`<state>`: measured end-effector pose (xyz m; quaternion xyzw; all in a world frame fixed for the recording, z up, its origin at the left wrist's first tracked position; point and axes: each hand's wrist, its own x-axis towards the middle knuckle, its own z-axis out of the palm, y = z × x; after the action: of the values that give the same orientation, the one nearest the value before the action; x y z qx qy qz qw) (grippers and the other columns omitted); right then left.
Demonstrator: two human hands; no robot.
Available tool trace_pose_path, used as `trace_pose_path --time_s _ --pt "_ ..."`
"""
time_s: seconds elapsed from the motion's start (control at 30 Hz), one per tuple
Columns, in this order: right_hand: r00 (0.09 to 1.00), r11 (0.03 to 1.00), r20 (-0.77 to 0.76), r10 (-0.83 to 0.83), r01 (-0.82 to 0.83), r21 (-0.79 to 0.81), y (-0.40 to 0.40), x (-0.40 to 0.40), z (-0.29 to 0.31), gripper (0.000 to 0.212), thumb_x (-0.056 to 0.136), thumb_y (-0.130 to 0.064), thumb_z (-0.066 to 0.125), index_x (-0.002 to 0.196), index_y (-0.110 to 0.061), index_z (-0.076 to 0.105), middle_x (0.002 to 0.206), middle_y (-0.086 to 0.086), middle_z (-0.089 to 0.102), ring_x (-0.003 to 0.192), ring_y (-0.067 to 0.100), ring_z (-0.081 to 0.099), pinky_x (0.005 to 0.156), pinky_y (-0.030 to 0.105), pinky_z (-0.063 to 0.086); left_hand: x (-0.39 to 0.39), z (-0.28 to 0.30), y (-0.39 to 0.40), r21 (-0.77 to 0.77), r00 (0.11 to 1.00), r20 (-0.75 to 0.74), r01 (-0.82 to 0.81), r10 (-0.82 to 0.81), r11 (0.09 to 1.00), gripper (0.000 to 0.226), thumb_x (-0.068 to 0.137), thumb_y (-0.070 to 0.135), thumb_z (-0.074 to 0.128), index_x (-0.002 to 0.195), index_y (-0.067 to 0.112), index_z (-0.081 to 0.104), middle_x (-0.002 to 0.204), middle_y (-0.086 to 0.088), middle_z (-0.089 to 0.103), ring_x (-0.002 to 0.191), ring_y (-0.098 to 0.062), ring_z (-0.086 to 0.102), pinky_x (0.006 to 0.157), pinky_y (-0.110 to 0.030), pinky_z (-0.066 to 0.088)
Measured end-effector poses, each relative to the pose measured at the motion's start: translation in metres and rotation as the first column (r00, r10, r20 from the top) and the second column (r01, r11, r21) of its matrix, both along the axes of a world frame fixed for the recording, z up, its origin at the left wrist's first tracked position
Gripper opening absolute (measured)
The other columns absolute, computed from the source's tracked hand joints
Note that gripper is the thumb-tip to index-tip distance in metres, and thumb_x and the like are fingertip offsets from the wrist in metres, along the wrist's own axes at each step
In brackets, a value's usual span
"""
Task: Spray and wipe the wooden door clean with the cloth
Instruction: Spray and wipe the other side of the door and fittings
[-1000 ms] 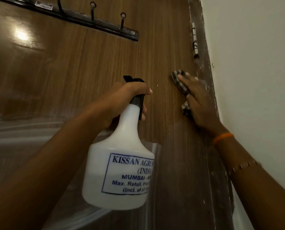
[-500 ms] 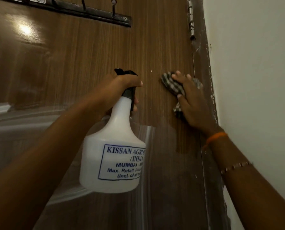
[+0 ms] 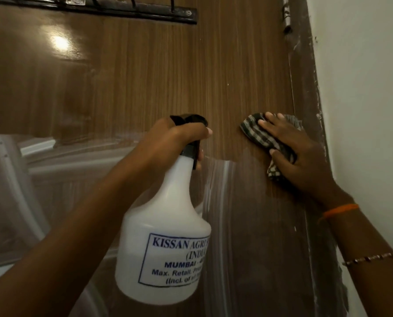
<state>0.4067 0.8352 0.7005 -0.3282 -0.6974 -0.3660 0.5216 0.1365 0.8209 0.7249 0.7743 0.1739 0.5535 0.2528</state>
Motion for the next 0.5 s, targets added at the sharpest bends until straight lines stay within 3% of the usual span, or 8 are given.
trace_pose_path --time_s 0.13,0.27,0.37,0.5 --pt "0.980 0.999 -0.195 -0.034 0.039 0.022 0.007 -0.029 -0.011 0.054 0.091 -0.023 0.042 0.144 -0.026 0.034 0.154 -0.005 0.029 0.147 0.015 0.011 0.119 0.048 -0.005 0.000 -0.008 0.007 -0.005 0.991 -0.025 -0.129 0.129 0.992 0.036 0.075 0.038 0.074 0.082 0.003 0.067 0.071 -0.013 0.064 0.057 -0.022 0.062 0.059 -0.033 0.051" --pt "0.940 0.992 -0.328 -0.098 0.119 0.047 0.016 -0.075 -0.016 0.060 0.091 -0.028 0.037 0.149 -0.020 0.027 0.158 0.003 0.021 0.148 0.022 0.007 0.116 0.047 -0.009 -0.008 -0.013 0.010 -0.009 0.991 0.029 -0.130 0.130 0.991 0.029 0.083 0.026 0.067 0.087 -0.002 0.066 0.069 -0.014 0.061 0.055 -0.023 0.059 0.060 -0.033 0.050" --pt "0.967 0.990 -0.234 -0.105 0.124 0.064 0.022 -0.106 -0.015 0.063 0.088 -0.027 0.034 0.150 -0.019 0.023 0.158 0.005 0.020 0.148 0.024 0.008 0.117 0.049 -0.005 -0.019 -0.015 0.011 -0.040 0.990 0.091 -0.101 0.104 0.994 0.021 0.086 0.022 0.063 0.085 0.001 0.065 0.065 -0.013 0.061 0.052 -0.021 0.059 0.056 -0.030 0.051" --pt "0.988 0.986 0.035 -0.148 0.145 0.078 0.024 -0.120 -0.033 0.065 0.084 -0.022 0.037 0.149 -0.020 0.028 0.157 0.002 0.025 0.147 0.020 0.012 0.118 0.047 -0.005 -0.027 -0.017 0.011 -0.047 0.988 0.131 -0.071 0.076 0.996 0.021 0.089 0.015 0.058 0.071 0.006 0.062 0.055 -0.006 0.062 0.046 -0.017 0.059 0.050 -0.024 0.050"
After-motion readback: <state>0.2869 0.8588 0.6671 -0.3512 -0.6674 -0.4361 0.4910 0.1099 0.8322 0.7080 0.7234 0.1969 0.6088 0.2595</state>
